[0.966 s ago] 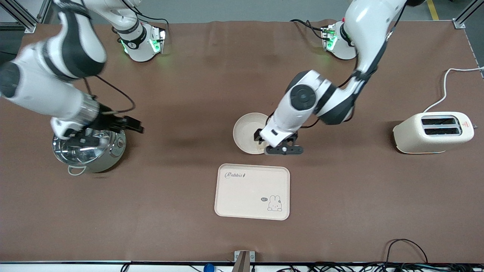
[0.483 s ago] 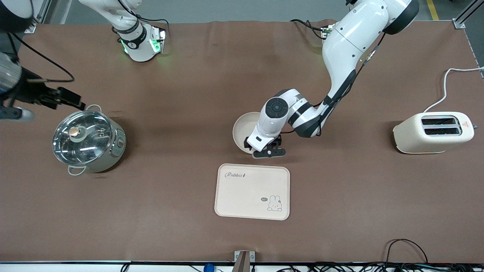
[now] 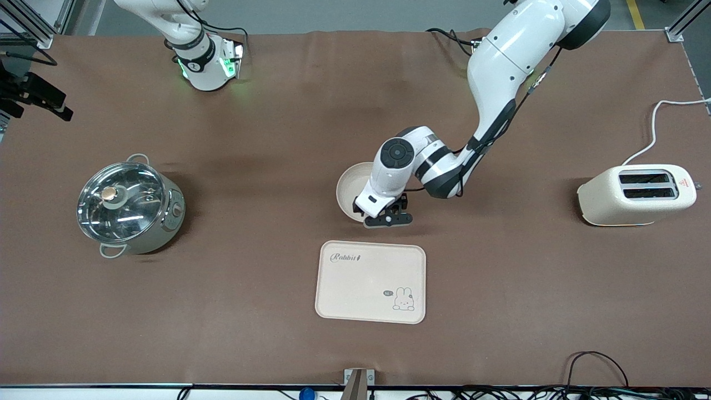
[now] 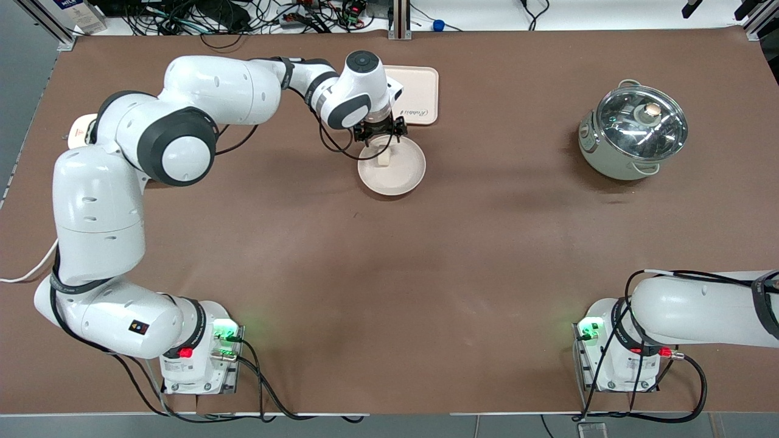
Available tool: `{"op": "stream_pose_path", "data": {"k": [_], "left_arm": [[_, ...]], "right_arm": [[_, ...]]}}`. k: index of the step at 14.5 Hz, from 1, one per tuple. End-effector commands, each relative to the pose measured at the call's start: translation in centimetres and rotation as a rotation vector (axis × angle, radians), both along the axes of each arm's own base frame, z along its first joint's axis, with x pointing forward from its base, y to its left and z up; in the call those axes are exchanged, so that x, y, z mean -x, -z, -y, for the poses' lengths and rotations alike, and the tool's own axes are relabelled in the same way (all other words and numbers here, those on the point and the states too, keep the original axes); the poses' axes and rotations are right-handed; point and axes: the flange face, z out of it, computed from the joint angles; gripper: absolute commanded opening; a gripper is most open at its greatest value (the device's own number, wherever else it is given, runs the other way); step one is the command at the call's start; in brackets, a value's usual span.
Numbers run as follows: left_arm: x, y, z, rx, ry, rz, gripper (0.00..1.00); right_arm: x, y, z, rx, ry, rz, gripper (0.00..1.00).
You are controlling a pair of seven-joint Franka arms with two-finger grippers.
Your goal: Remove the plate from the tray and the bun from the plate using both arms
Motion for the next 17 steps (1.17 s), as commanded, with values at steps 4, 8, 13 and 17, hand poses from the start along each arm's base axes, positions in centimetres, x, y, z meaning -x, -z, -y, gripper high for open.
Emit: {"op": "stream_pose_path", "data": {"k": [4,8,13,17], "left_arm": [[2.7,-0.6,2.3,-0.056,0.034,-0.015,1.00],[3.1,0.1,2.3,-0.065,0.056,-0.023,0.61],[2.6,-0.7,2.0,-0.057,0.014,-0.024,0.00],[-1.4,-11.0,-5.0,-0.150,0.112,-0.079,0.00]], "right_arm": [[0.4,0.3,-0.3,0.023,-0.017,-0.039,1.00],[0.3,-0.2,-0.1,0.028,-0.116,-0.023,1.00],[-0.1,-0.4,0.6,0.032,-0.141,0.011,1.00],[-0.3,-1.0,0.2,0.034,-0.149,0.034,1.00]]}}
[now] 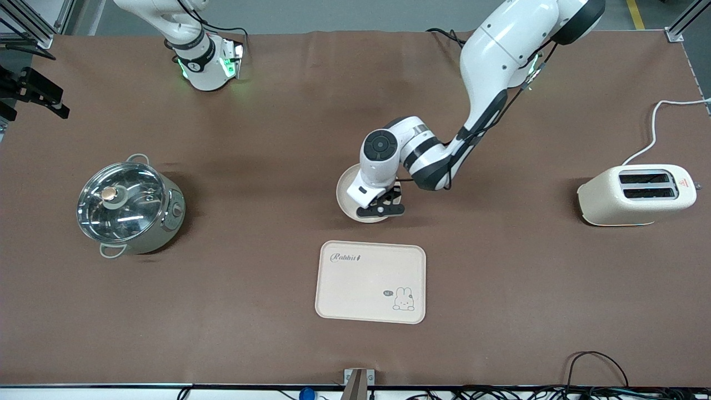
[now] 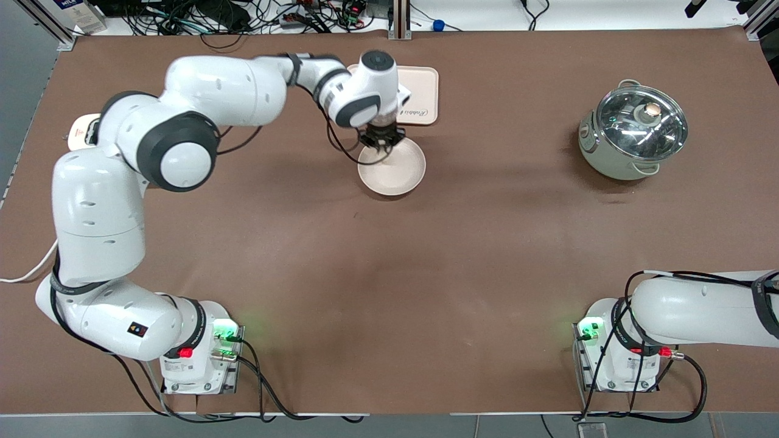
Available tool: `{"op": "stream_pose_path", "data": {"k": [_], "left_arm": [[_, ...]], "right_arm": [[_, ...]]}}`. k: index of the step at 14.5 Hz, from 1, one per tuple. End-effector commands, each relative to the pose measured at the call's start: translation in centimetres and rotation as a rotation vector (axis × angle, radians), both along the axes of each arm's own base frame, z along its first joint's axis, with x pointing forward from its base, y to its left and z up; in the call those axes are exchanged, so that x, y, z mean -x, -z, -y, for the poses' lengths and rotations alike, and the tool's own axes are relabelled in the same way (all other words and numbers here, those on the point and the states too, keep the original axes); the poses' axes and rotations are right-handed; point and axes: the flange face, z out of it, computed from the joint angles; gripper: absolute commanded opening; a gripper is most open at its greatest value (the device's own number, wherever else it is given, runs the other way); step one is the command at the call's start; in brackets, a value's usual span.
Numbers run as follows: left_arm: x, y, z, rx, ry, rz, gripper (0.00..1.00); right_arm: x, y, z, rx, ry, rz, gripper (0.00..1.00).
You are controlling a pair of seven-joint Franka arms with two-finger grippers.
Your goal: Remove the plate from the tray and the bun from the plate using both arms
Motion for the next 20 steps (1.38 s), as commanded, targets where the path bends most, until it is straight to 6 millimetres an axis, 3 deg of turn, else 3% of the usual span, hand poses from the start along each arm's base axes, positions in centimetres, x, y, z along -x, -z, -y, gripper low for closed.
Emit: {"op": "stream_pose_path", "data": {"k": [1,2,4,5,7,9,10,11,12,13,14,16,18,19,20], "left_arm": [[-3.8,-9.8,-7.9,-0.003,0.066,-0.041,0.01],[-5.6,-11.2,-11.3,0.008,0.103,-0.050,0.01],[-8.6,-11.4,-17.5,0.030,0.134,-0.068,0.01],[-10.4,-10.1,-21.6,0.049,0.139,-0.094,0.04],[-12.8,-4.9,-27.3,0.122,0.171,-0.155,0.08],[-13.8,-0.6,-29.9,0.171,0.200,-0.160,0.09],[-14.0,1.0,-30.4,0.187,0.205,-0.157,0.18],[-14.3,1.8,-30.7,0.198,0.204,-0.144,0.55],[-14.6,1.4,-30.6,0.200,0.207,-0.130,0.77],[-15.1,0.3,-30.9,0.197,0.203,-0.110,1.00],[-15.8,-1.6,-31.3,0.189,0.207,-0.085,1.00],[-16.6,-8.6,-31.8,0.146,0.220,-0.015,1.00],[-16.9,-17.0,-32.2,0.099,0.216,0.071,1.00],[-16.8,-20.3,-32.6,0.082,0.209,0.095,1.00],[-16.4,-22.4,-32.8,0.067,0.206,0.097,1.00]], "right_arm": [[0.0,-0.7,-0.1,0.016,-0.014,0.013,1.00],[0.0,-0.7,-0.1,0.016,-0.012,0.010,1.00],[0.1,-0.5,0.1,0.011,-0.006,0.001,1.00],[0.1,-0.3,0.3,0.004,-0.004,-0.002,1.00],[0.1,-0.4,0.3,0.002,-0.004,0.000,1.00],[0.1,-0.3,0.3,0.002,-0.004,-0.002,1.00],[0.1,-0.3,0.3,0.002,-0.006,-0.002,1.00],[0.1,-0.2,0.3,0.001,-0.006,-0.003,1.00],[0.1,-0.2,0.3,0.001,-0.003,-0.003,1.00],[0.1,-0.2,0.3,-0.001,-0.003,-0.003,1.00],[0.1,-0.2,0.3,-0.002,-0.003,-0.003,1.00],[0.0,-0.2,0.1,-0.004,-0.005,-0.003,1.00],[0.1,-0.2,0.1,-0.010,-0.006,-0.009,1.00],[0.1,-0.1,0.1,-0.011,-0.007,-0.010,1.00],[0.0,-0.1,0.1,-0.010,-0.007,-0.009,1.00]]}}
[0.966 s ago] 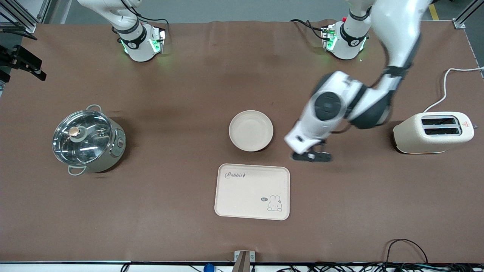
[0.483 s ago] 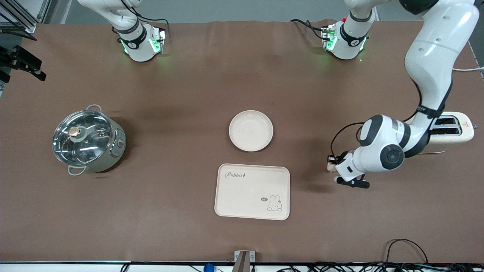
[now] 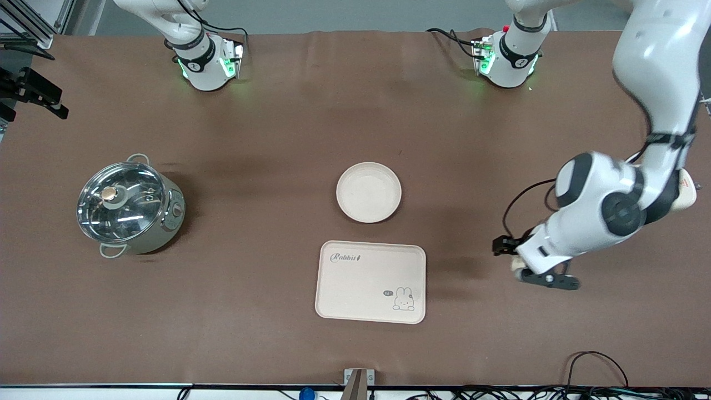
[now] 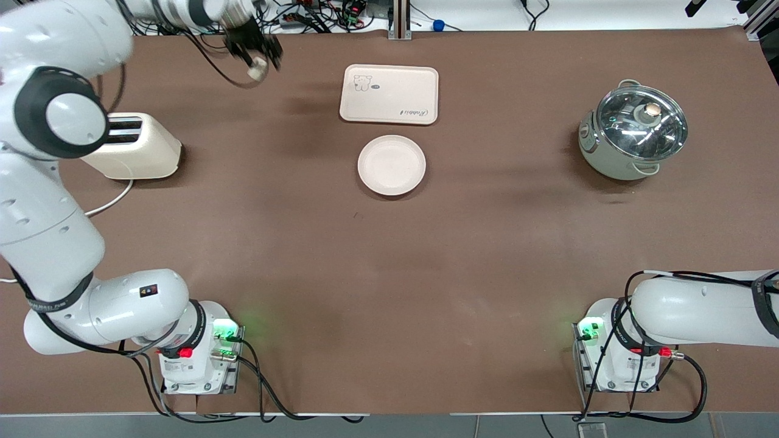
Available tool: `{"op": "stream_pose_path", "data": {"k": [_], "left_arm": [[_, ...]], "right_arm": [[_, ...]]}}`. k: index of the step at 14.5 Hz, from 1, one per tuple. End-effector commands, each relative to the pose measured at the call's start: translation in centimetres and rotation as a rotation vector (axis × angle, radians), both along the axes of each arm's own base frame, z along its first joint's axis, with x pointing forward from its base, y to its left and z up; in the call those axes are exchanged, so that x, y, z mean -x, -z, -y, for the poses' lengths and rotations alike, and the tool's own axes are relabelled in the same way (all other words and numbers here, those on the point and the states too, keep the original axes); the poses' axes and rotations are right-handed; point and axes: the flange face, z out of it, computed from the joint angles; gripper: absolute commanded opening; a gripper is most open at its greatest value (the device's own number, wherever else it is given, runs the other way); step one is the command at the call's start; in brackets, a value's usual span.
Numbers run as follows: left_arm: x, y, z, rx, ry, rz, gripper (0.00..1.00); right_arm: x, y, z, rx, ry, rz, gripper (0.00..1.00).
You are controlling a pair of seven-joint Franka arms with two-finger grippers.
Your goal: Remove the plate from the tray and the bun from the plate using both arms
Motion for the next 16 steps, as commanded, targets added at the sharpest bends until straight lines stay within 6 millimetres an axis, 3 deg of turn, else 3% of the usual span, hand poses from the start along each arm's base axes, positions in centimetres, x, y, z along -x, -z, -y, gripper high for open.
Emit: {"op": "stream_pose_path", "data": {"k": [1,4,7,10,13,16], "left_arm": [[1.9,-6.3,-0.4,-0.066,0.002,0.007,1.00],[2.8,-6.9,-0.2,-0.085,-0.006,-0.025,1.00],[4.6,-13.6,-0.4,-0.122,-0.007,0.075,1.00],[8.5,-20.7,-0.7,-0.170,-0.030,0.081,1.00],[12.1,-25.7,-2.0,-0.146,-0.084,0.068,1.00],[12.7,-25.2,-2.3,-0.160,-0.089,0.029,1.00]], "right_arm": [[0.1,-0.2,-0.2,-0.008,-0.011,0.000,1.00],[0.1,-0.2,-0.3,-0.014,-0.013,0.000,1.00],[0.0,-0.2,-0.2,-0.014,-0.010,0.002,1.00],[0.1,-0.2,-0.2,-0.014,-0.010,0.000,1.00],[0.1,-0.2,-0.2,-0.014,-0.012,0.000,1.00],[0.0,-0.2,-0.2,-0.014,-0.010,0.002,1.00]]}}
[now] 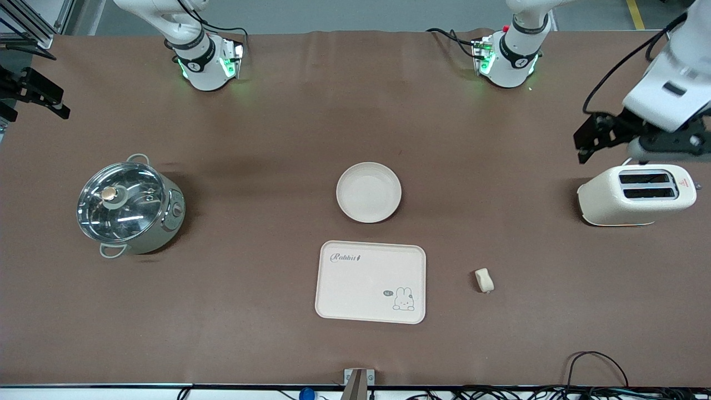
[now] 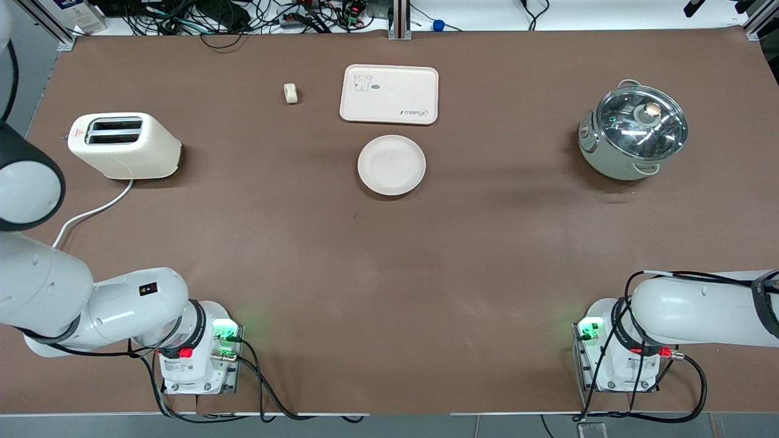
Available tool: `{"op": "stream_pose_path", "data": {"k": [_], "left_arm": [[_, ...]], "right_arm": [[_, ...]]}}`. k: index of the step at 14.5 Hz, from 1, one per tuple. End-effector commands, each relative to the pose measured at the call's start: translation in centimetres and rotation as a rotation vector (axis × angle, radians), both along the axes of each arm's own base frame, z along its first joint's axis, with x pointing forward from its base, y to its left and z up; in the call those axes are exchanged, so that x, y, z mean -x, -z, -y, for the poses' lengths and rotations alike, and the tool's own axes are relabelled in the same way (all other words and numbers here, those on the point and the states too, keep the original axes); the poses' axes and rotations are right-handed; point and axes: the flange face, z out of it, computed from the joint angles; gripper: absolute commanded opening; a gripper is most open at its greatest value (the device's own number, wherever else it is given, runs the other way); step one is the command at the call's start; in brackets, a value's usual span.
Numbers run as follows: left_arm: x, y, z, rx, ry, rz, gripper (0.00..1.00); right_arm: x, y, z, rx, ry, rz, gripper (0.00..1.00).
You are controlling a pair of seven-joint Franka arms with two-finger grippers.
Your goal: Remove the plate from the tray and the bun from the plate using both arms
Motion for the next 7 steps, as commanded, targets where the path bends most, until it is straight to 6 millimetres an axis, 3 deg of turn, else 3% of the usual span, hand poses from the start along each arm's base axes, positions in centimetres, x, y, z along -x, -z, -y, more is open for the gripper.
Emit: {"op": "stream_pose_path", "data": {"k": [1,2,5,7], "left_arm": [[0.0,1.6,-1.7,0.015,-0.021,-0.067,1.00],[-0.3,1.7,-4.3,0.069,-0.070,-0.086,1.00],[1.3,2.1,-6.5,0.122,-0.139,-0.112,1.00],[2.7,1.9,-6.6,0.116,-0.147,-0.111,1.00]], "right_arm": [[0.1,-0.2,0.1,-0.012,-0.005,0.002,1.00],[0.1,-0.2,0.0,-0.013,-0.007,0.002,1.00],[0.1,-0.3,0.1,-0.013,-0.005,0.004,1.00],[0.1,-0.2,0.0,-0.013,-0.007,0.002,1.00]]}}
